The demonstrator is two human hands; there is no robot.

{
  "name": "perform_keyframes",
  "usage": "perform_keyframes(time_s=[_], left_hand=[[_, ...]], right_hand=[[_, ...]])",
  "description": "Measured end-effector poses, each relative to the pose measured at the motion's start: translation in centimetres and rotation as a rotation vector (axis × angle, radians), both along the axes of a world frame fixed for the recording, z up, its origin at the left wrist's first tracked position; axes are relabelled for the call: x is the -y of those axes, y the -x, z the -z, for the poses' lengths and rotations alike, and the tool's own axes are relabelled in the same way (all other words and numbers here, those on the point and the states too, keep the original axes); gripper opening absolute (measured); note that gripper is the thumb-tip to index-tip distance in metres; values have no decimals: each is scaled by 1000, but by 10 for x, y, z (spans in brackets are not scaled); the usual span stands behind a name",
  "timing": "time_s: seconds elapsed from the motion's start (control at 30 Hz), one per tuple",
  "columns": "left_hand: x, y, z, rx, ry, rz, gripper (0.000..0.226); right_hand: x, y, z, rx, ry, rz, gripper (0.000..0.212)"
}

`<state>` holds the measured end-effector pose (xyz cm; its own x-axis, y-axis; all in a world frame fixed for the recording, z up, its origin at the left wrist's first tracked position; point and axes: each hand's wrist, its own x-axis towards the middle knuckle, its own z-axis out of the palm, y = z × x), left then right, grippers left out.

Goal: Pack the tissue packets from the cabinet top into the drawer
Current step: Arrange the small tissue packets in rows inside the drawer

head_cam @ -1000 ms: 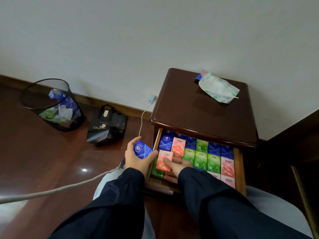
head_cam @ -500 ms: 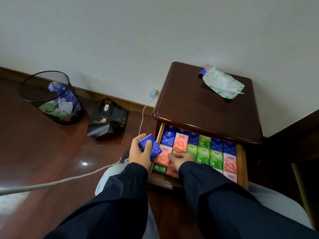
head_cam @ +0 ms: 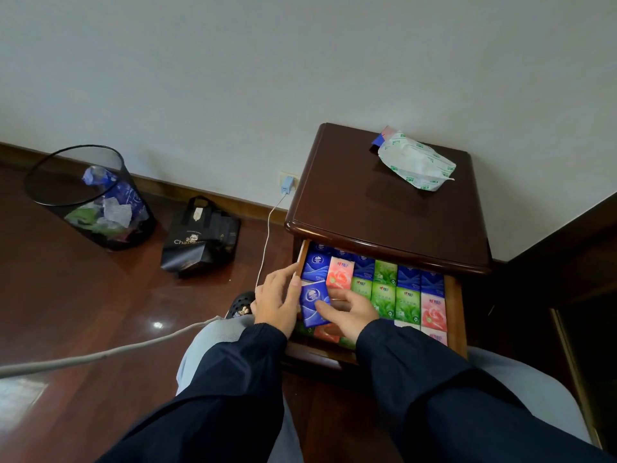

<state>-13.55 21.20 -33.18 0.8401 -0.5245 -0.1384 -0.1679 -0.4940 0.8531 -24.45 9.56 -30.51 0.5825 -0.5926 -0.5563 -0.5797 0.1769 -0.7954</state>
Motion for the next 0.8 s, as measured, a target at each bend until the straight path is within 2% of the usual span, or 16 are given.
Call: perform_keyframes(time_s=[0.17, 0.3, 0.43, 0.57, 0.67, 0.8], left_hand=[[8, -7, 10, -122, -129, -10, 48], [11, -7, 17, -99, -167, 59, 44], [10, -8, 17, -73, -190, 73, 44], [11, -8, 18, -84, -209, 83, 44], [12, -8, 20, -89, -207, 74, 44], [12, -7, 19, -80, -209, 57, 43]], right_hand=[[17, 23, 22, -166, 16, 136, 36], [18, 23, 41, -190, -40, 194, 42], [18, 18, 52, -174, -31, 253, 31], [17, 17, 53, -192, 25, 232, 30], [15, 21, 49, -234, 171, 137, 44], [10, 21, 44, -315, 336, -65, 100]])
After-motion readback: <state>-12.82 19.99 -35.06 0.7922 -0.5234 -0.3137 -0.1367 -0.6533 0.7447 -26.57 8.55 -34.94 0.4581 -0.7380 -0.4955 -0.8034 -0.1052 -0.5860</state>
